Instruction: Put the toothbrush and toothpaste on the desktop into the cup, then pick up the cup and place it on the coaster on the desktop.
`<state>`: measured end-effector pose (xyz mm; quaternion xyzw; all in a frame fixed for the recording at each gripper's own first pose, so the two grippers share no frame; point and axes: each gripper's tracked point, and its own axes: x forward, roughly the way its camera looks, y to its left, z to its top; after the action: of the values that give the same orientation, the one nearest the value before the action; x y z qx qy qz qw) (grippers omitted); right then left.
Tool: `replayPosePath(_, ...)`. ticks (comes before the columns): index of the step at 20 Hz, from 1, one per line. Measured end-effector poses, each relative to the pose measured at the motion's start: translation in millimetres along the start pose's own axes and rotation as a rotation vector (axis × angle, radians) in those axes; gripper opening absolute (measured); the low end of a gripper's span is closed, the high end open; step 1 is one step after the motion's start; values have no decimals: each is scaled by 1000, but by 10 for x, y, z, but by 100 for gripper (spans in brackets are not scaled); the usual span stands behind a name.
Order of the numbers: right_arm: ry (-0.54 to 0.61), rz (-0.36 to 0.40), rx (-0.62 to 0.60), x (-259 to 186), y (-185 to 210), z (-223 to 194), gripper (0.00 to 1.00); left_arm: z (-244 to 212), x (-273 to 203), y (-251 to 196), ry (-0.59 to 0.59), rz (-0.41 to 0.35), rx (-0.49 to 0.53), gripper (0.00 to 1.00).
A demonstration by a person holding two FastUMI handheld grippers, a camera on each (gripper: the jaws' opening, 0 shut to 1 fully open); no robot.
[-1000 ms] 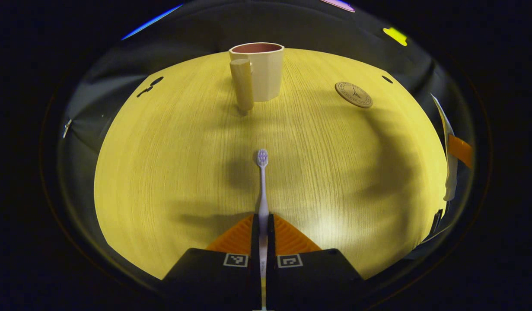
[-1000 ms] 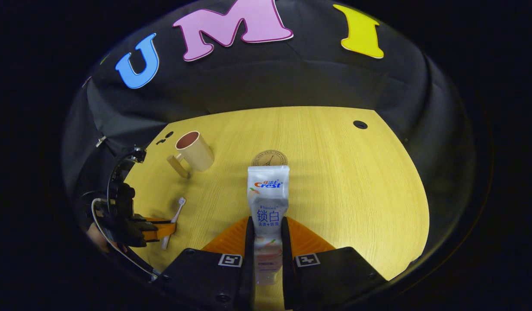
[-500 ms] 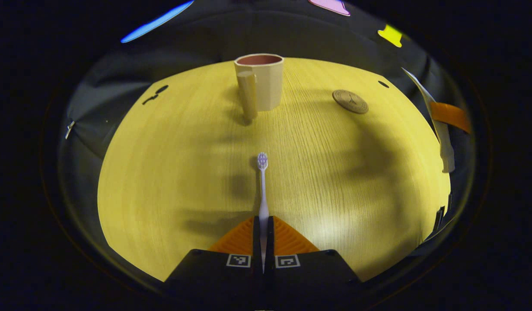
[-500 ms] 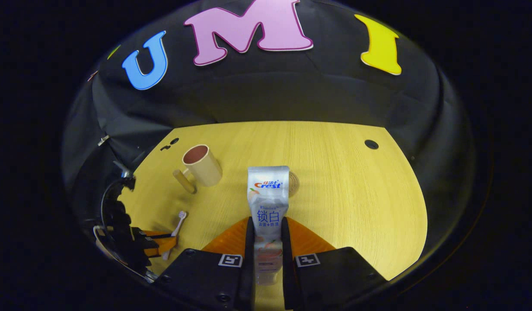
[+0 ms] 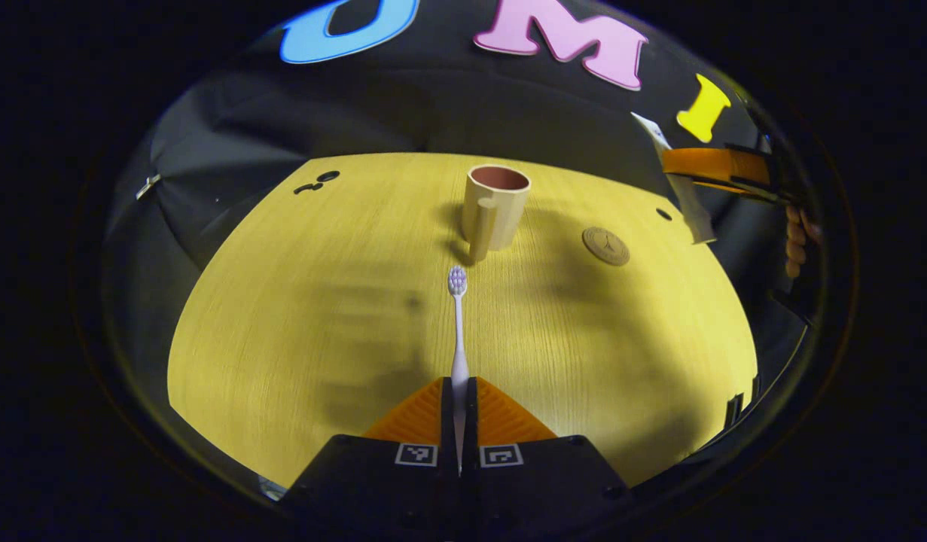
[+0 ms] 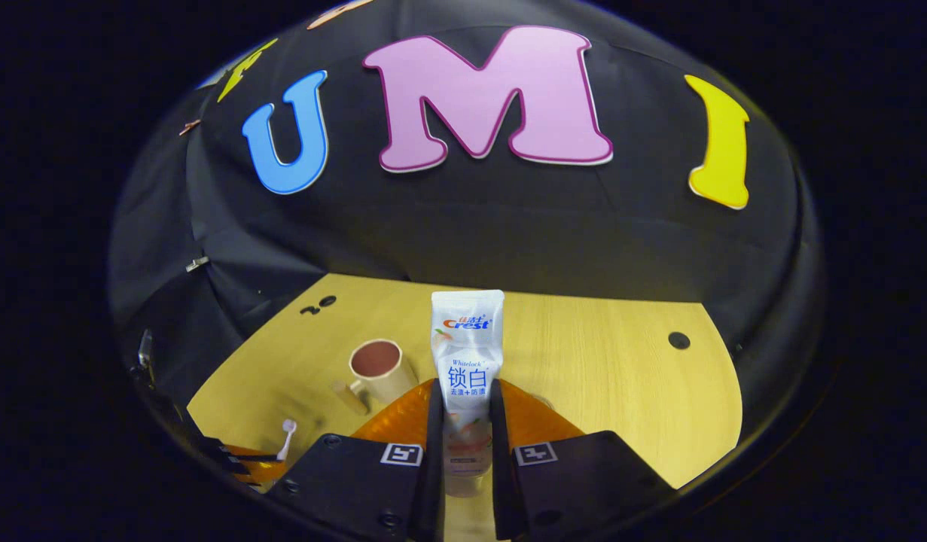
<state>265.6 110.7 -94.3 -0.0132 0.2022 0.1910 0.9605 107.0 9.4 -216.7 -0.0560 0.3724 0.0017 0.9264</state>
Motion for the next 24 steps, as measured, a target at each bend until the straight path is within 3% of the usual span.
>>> replayPosePath(5, -222, 56, -28, 275, 327, 581, 29, 31, -208, 133, -27, 27, -67, 6)
replayPosePath(7, -252, 91, -10, 408, 521, 658, 29, 85, -278, 149, -54, 24, -106, 6)
replayPosePath(8, -259, 108, -3, 490, 608, 689, 24, 105, -311, 150, -68, 21, -122, 6)
replayPosePath(10, -274, 128, 4, 680, 777, 716, 29, 109, -338, 186, -73, 21, -142, 6)
replayPosePath(11, -282, 130, 2, 779, 839, 713, 29, 91, -350, 227, -65, 31, -149, 1)
replayPosePath(12, -287, 139, 7, 867, 912, 692, 29, 93, -355, 264, -69, 36, -159, 6)
replayPosePath(19, -311, 177, -31, 1367, 1178, 393, 29, 254, -358, 349, -186, 6, -255, 6)
replayPosePath(24, -287, 171, -6, 1597, 1173, 186, 29, 433, -360, 349, -296, -24, -217, 6)
